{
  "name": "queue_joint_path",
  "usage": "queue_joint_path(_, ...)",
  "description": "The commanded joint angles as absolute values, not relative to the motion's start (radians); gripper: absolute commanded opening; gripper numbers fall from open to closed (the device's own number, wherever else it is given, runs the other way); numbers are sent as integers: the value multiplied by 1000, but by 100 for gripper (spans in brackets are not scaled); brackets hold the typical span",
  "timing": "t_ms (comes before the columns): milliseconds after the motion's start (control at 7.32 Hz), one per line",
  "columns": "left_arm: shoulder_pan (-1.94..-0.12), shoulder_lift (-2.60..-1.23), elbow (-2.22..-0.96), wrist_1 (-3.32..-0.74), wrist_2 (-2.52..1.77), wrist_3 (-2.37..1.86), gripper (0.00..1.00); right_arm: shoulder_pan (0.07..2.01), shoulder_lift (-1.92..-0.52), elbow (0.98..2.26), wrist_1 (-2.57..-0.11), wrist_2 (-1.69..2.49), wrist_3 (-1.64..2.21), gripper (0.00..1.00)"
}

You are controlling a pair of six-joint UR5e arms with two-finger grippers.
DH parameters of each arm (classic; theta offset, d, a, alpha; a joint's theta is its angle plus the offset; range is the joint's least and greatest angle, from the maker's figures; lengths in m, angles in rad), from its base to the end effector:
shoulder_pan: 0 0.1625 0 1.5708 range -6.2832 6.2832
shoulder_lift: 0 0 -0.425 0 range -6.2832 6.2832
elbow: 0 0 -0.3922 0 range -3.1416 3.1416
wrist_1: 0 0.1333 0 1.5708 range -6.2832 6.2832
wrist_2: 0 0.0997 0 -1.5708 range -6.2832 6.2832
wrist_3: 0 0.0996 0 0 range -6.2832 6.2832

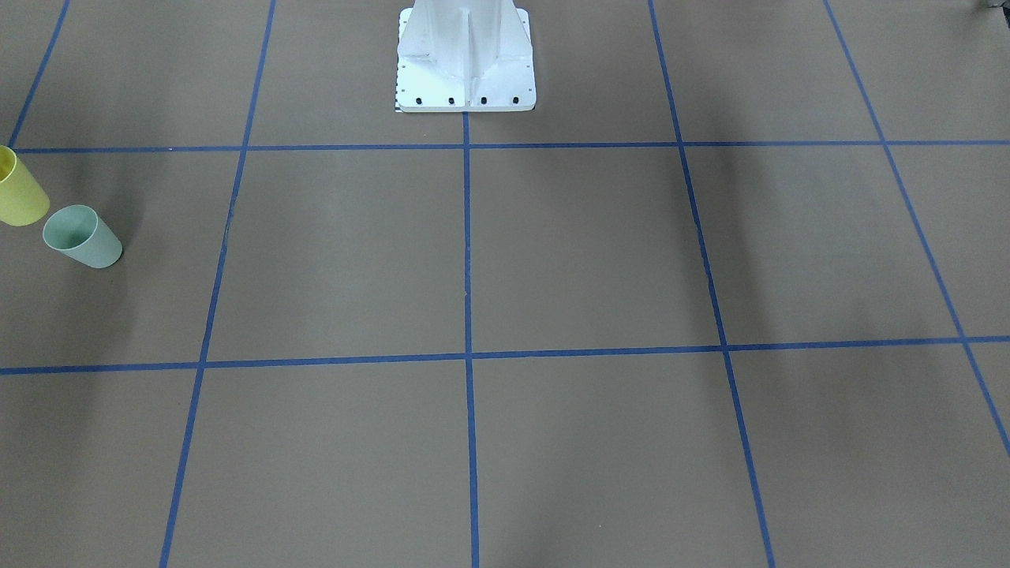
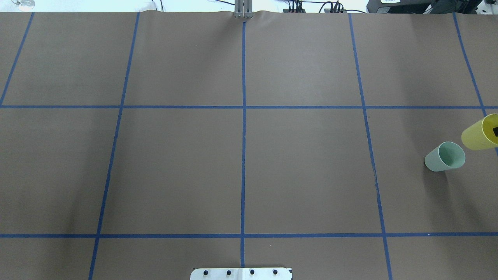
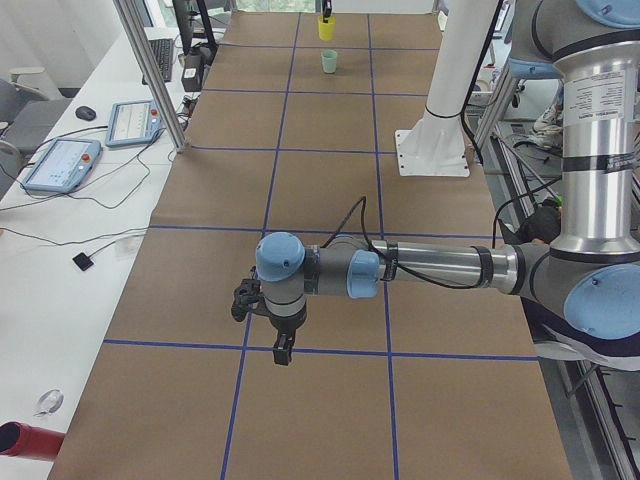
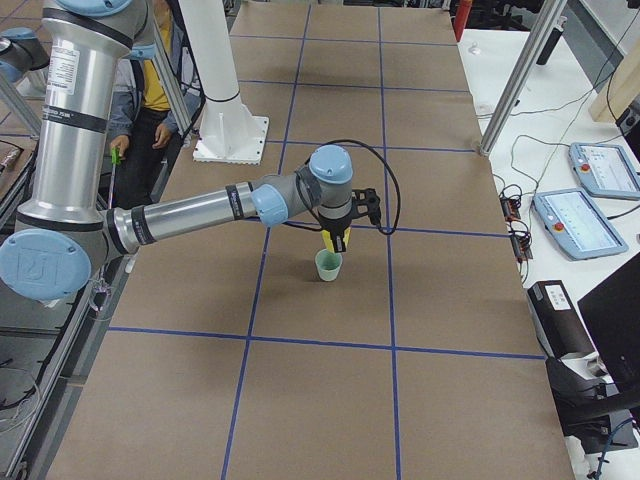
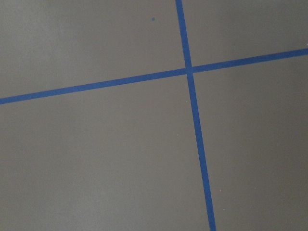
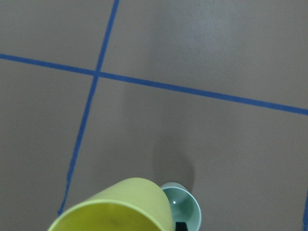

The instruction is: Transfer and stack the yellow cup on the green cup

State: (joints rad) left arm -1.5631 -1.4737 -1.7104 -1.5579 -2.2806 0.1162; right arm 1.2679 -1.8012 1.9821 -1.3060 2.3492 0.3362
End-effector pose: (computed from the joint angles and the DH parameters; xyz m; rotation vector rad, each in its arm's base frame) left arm -0.0649 -0.4530 0.6414 0.0668 0.7077 0.1292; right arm -0.0616 -0.4095 0.5267 0.1610 -0.8589 -0.1423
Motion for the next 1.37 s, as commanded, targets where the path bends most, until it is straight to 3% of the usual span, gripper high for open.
queue_joint_path(0,-1563,-1470,-1713,-1563,-2286,115,100,1266,-1839,1885,-1117,2399,459,0)
queue_joint_path(410,-1562,-1471,-1712,-1565,-2286,117,100,1154,-1829,1858,-1003,2390,624,0)
queue_joint_path(1229,-1560,-1474,-1712,-1566,-2286,118,100,1144,-1801,1827,-1011,2324,621,0)
